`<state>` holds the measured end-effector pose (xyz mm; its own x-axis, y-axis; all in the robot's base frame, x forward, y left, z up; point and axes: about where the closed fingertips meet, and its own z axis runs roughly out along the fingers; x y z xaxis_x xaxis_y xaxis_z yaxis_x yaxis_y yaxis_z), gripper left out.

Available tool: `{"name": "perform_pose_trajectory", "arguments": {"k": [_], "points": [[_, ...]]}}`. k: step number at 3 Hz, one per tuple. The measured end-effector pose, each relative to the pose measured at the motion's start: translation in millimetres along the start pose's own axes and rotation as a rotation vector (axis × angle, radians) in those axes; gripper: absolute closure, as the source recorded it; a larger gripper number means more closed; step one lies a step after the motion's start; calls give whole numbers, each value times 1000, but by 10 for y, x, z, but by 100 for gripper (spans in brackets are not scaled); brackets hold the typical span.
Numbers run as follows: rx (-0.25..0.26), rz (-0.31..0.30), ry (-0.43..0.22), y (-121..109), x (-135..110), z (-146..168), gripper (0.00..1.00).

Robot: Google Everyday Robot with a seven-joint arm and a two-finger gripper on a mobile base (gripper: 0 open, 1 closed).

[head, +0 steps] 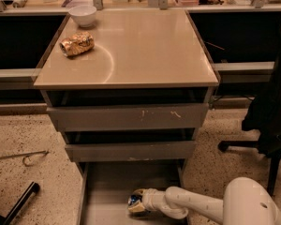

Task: Place pepsi can into bottom drawer

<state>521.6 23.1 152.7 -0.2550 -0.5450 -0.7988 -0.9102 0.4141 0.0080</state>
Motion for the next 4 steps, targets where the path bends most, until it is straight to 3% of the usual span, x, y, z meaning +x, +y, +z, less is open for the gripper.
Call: {"name": "perform_pose_trajectory", "arguments": {"k": [1,4], "points": [[-9,26,-3,-45,180,147,100],[-1,27,-4,-93,188,151,27]]}}
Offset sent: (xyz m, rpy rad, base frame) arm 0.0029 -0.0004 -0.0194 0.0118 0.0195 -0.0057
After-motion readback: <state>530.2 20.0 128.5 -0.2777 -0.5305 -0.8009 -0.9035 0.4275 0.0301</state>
